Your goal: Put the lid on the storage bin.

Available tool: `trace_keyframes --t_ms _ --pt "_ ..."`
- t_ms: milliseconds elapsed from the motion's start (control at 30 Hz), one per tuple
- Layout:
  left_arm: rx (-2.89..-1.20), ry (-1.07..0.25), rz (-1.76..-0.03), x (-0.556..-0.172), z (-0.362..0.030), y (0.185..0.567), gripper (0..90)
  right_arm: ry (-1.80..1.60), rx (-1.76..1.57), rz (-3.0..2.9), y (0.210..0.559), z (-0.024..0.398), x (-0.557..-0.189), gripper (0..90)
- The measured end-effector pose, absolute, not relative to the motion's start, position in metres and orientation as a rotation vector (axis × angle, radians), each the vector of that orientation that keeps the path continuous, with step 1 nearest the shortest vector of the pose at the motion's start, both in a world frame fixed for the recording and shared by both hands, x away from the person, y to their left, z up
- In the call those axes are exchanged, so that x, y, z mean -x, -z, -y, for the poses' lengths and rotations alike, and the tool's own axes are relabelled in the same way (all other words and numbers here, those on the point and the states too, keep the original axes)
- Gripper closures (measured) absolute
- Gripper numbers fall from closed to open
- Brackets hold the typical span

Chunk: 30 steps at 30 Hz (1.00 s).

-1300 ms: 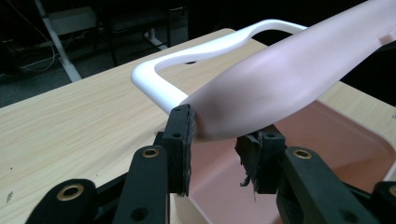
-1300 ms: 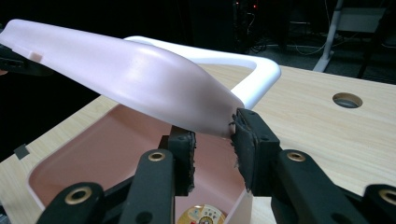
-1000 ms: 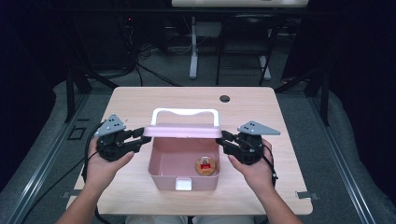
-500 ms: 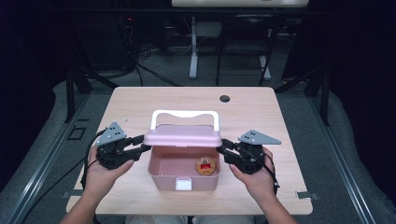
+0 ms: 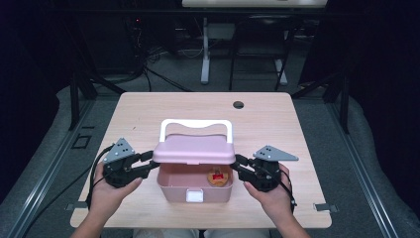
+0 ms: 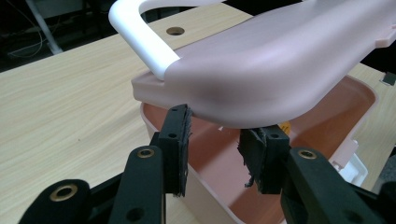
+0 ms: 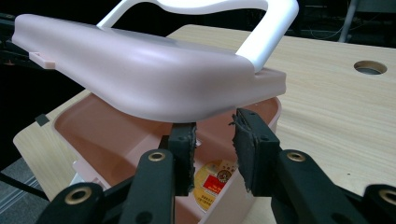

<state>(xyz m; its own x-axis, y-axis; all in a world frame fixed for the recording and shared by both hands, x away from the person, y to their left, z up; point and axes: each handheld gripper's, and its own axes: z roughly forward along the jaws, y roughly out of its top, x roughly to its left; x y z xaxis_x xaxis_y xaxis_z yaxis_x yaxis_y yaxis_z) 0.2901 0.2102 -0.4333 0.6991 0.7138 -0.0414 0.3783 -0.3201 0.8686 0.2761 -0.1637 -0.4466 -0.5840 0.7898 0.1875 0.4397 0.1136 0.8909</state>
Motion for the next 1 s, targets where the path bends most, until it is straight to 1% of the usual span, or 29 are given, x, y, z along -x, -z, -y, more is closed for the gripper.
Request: trace_keyframes --t_ms 433,1000 --pt "-1.952 -0.429 -0.85 -0.283 -0.211 0.443 62.7 -1.458 -1.193 -2.083 0.453 0.165 -0.267 68.4" --pt "-1.97 -0.409 -0.836 -0.272 -0.215 0.446 63.7 -1.467 -1.204 -2.101 0.459 0.173 -0.259 68.7"
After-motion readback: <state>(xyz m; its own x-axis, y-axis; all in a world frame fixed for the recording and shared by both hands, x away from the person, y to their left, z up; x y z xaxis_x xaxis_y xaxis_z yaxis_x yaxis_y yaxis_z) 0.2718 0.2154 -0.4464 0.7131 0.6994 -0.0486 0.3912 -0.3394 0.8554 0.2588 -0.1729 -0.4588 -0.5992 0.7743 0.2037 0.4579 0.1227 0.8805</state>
